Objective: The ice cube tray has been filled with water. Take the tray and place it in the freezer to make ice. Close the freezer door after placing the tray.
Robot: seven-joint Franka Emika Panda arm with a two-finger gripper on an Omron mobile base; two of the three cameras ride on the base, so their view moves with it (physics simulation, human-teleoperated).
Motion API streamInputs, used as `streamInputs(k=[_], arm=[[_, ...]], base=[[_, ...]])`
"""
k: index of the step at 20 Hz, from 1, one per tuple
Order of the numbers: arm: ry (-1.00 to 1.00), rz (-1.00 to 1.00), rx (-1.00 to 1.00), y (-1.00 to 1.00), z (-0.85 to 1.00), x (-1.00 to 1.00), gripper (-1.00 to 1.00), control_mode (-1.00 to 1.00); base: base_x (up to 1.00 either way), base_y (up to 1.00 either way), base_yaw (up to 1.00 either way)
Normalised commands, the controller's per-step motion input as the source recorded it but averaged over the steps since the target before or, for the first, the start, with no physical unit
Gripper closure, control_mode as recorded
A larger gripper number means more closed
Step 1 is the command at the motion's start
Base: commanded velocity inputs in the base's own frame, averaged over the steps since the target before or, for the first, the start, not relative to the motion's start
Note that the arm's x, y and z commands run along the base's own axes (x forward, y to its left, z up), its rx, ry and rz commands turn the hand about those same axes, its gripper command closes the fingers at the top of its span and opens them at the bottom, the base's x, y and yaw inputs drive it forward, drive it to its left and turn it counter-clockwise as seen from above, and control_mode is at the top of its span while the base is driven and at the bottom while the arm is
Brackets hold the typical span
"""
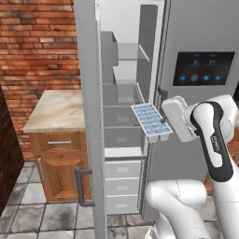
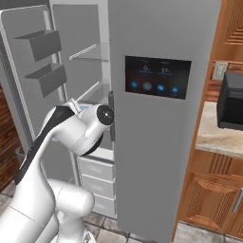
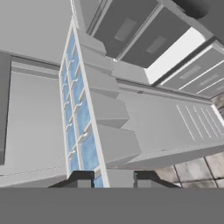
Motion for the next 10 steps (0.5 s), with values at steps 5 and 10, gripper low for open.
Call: streamInputs(k=[5,10], arm=[[0.00,0.00,0.00,0.00,0.00,0.00,1.00,1.00],[0.00,0.00,0.00,0.00,0.00,0.00,1.00,1.00]], base=[[0.35,0.46,-0.13],[0.27,0.08,-0.12]])
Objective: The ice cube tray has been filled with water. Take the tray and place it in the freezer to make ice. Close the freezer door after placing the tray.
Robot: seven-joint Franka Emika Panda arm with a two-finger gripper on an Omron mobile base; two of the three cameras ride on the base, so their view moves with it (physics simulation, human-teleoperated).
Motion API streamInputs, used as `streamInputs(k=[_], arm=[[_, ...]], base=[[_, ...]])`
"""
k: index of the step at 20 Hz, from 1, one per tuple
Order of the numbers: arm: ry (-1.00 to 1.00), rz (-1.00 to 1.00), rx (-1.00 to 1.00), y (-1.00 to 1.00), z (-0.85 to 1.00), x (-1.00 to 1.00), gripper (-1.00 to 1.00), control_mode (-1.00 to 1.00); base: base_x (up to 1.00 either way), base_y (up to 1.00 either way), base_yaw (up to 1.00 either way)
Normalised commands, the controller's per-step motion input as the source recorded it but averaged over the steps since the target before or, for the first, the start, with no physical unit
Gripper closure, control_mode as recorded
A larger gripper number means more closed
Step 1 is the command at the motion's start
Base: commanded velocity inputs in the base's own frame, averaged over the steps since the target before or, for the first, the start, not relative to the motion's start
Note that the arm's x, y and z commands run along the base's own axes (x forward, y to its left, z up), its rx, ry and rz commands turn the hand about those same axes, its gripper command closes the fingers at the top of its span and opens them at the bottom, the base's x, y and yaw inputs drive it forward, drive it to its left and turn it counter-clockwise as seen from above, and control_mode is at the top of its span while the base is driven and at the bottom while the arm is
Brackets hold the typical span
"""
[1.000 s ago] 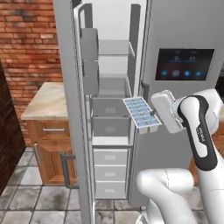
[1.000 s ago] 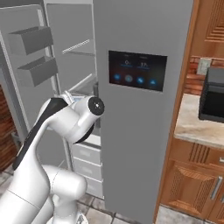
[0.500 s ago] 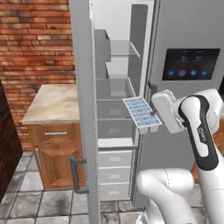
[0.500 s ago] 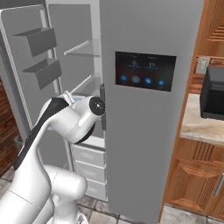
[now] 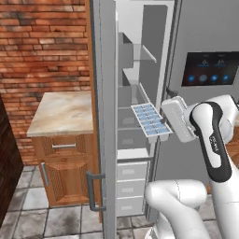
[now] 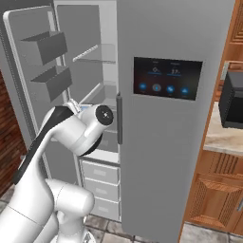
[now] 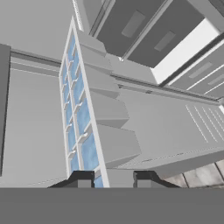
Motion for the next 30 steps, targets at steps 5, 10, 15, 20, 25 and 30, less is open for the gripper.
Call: streamInputs(k=[5,10,15,20,25,30], arm=[[0.00,0.00,0.00,0.00,0.00,0.00,1.00,1.00],[0.00,0.00,0.00,0.00,0.00,0.00,1.00,1.00],[0.00,0.00,0.00,0.00,0.00,0.00,1.00,1.00],[0.00,0.00,0.00,0.00,0.00,0.00,1.00,1.00],[0.00,0.00,0.00,0.00,0.00,0.00,1.00,1.00],[-0.08,-0.06,-0.04,0.26,-0.06,0.01,1.00,-1.00]], base=[[0.24,0.02,-0.11],[0.37,0.14,-0.08],[0.63,0.03,-0.01],[0.39,0.10,0.00],[0.09,0.27,-0.01],[0.00,0.18,-0.02]])
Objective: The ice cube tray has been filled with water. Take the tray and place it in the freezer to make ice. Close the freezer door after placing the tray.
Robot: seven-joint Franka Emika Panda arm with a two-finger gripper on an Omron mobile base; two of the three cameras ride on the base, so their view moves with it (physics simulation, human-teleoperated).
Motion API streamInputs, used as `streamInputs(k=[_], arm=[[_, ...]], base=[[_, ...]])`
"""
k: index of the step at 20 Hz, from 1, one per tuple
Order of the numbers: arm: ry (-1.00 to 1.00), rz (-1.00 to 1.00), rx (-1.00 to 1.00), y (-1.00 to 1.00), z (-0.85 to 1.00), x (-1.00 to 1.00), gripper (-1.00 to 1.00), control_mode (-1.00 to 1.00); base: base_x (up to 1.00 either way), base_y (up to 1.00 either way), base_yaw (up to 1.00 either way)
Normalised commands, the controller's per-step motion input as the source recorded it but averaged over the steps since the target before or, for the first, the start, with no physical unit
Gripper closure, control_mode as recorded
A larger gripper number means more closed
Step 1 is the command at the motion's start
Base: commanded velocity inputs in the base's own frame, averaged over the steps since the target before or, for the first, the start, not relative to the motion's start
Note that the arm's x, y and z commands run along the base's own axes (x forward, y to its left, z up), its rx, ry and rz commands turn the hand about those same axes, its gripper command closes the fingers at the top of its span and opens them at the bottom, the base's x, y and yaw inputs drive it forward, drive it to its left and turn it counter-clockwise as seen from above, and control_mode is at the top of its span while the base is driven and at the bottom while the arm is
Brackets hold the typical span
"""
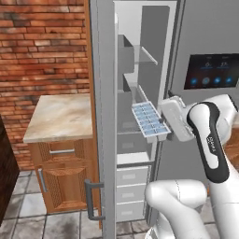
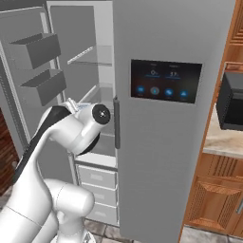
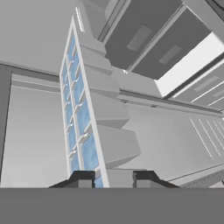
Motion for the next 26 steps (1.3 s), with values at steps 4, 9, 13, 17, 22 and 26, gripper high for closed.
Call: streamInputs(k=[4,9,13,17,22,26], arm=[[-0.09,-0.14,-0.05,0.32,-0.07,0.08,1.00,-1.00],[-0.06,-0.18,-0.03,0.03,0.00,0.11,1.00,-1.00],[-0.04,-0.17,0.00,0.00,0.00,0.01,1.00,-1.00],[-0.01,-0.16,0.00,0.00,0.00,0.00,1.00,-1.00],[0.00,-0.13,0.00,0.00,0.00,0.00,1.00,-1.00],[0.00,-0.07,0.00,0.00,0.00,0.00,1.00,-1.00]], base=[[0.00,0.00,0.00],[0.00,0.00,0.00],[0.00,0.00,0.00],[0.00,0.00,0.00],[0.00,0.00,0.00],[0.00,0.00,0.00]])
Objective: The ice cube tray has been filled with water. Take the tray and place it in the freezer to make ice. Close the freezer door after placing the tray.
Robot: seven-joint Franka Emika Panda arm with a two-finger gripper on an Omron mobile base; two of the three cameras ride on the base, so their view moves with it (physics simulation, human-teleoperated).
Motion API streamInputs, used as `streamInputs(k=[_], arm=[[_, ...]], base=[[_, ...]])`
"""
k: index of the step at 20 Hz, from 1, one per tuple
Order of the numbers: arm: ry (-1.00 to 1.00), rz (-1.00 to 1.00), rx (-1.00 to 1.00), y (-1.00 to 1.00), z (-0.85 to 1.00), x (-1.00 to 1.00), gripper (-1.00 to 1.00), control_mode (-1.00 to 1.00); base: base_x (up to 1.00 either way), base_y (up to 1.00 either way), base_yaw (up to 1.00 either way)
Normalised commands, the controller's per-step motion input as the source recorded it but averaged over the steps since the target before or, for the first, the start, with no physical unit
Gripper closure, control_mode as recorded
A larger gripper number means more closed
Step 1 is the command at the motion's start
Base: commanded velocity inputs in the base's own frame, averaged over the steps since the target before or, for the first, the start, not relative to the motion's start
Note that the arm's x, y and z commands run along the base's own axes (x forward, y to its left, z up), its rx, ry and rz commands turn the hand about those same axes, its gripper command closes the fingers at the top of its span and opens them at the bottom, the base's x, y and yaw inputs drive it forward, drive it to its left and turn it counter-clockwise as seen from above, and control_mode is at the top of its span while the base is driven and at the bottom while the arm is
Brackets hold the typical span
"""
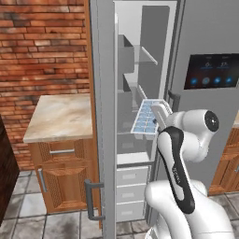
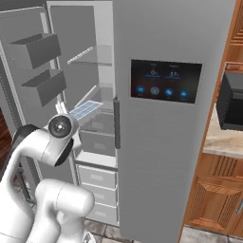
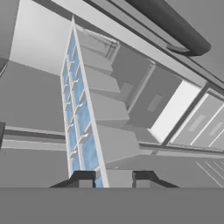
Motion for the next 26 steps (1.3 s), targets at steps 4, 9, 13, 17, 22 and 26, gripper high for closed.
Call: streamInputs(k=[4,9,13,17,22,26], arm=[[0.00,-0.03,0.00,0.00,0.00,0.00,1.00,-1.00],[0.00,0.00,0.00,0.00,0.00,0.01,1.00,-1.00],[-0.03,0.00,0.00,0.02,0.00,0.10,1.00,-1.00],[-0.01,0.00,0.00,0.00,0.00,0.18,1.00,-1.00],[0.00,0.00,0.00,0.00,-0.01,0.30,1.00,-1.00],[0.00,0.00,0.00,0.00,0.00,0.41,1.00,-1.00]], base=[[0.00,0.00,0.00],[0.00,0.00,0.00],[0.00,0.00,0.00],[0.00,0.00,0.00],[0.00,0.00,0.00],[0.00,0.00,0.00]])
